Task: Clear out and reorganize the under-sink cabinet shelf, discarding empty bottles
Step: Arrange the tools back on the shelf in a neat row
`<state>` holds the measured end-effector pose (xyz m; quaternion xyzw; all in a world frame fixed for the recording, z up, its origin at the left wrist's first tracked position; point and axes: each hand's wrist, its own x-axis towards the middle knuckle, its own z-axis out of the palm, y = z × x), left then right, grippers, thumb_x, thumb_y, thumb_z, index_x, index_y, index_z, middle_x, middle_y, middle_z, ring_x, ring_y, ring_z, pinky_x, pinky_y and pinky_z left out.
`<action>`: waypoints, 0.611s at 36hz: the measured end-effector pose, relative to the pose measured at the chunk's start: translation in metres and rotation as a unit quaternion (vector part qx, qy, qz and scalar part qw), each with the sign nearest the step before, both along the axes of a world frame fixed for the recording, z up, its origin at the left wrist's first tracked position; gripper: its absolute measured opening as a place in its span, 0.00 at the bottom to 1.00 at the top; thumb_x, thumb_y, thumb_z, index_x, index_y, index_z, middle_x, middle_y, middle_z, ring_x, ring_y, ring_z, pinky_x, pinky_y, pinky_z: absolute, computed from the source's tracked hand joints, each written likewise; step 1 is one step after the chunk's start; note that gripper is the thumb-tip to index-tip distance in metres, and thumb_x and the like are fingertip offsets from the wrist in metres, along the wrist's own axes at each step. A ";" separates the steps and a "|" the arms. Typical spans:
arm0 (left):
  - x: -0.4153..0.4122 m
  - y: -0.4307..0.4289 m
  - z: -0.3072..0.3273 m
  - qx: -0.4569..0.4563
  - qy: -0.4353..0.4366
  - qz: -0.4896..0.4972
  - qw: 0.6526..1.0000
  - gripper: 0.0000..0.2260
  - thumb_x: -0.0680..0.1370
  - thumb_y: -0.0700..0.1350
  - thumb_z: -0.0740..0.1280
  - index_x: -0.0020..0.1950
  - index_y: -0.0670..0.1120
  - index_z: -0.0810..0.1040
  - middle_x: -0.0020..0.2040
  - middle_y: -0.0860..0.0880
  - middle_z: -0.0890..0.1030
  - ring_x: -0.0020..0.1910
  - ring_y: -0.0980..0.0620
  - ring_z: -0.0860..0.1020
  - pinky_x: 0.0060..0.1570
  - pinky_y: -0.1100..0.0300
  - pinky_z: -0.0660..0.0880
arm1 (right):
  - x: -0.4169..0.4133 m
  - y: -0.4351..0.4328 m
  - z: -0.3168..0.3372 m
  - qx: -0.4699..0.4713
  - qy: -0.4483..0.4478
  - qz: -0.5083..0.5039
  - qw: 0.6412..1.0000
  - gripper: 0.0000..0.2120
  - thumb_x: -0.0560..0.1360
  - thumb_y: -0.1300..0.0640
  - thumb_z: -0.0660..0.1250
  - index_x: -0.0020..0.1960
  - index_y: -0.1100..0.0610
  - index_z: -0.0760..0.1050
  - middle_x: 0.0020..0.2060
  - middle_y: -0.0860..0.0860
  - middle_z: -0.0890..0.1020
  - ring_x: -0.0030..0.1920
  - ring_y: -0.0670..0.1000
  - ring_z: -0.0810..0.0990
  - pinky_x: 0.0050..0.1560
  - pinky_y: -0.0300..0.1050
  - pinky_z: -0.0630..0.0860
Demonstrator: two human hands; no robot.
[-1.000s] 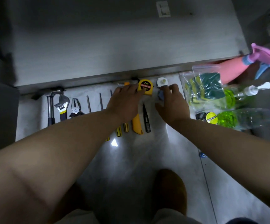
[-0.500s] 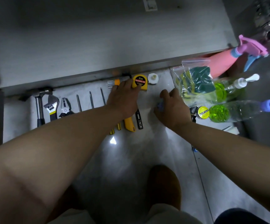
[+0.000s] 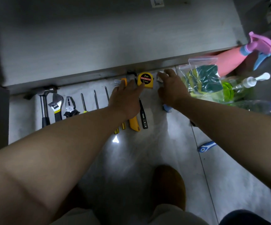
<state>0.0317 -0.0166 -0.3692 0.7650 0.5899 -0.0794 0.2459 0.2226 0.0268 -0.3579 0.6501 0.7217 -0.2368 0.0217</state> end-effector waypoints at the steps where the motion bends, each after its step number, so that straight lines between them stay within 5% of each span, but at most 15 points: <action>1: 0.001 0.000 -0.001 -0.004 -0.006 0.006 1.000 0.32 0.82 0.48 0.62 0.84 0.53 0.51 0.82 0.45 0.55 0.81 0.35 0.50 0.76 0.42 0.57 | 0.001 0.000 0.000 0.000 0.000 0.001 1.000 0.29 0.78 0.60 0.64 0.78 0.57 0.64 0.77 0.58 0.63 0.74 0.61 0.66 0.72 0.54 0.68; 9: 0.004 -0.001 0.004 -0.021 -0.033 0.016 0.999 0.30 0.82 0.48 0.61 0.83 0.52 0.54 0.82 0.45 0.56 0.81 0.39 0.51 0.77 0.42 0.54 | 0.006 -0.006 0.010 -0.015 0.013 0.002 1.000 0.29 0.79 0.59 0.66 0.78 0.54 0.64 0.79 0.57 0.59 0.77 0.61 0.60 0.74 0.54 0.65; 15: 0.000 -0.012 0.024 0.021 -0.046 0.023 0.998 0.22 0.83 0.47 0.59 0.78 0.50 0.67 0.78 0.44 0.65 0.77 0.42 0.62 0.72 0.45 0.60 | 0.018 -0.014 0.041 0.040 0.057 0.023 0.997 0.18 0.79 0.61 0.64 0.69 0.57 0.75 0.66 0.58 0.74 0.65 0.58 0.74 0.61 0.41 0.68; 22: -0.041 -0.027 0.071 0.013 -0.006 0.006 1.000 0.16 0.83 0.50 0.58 0.69 0.51 0.77 0.67 0.45 0.74 0.69 0.42 0.70 0.67 0.46 0.67 | 0.025 -0.019 0.108 -0.045 -0.033 0.121 0.991 0.15 0.78 0.61 0.61 0.59 0.54 0.82 0.55 0.55 0.84 0.56 0.57 0.81 0.52 0.41 0.71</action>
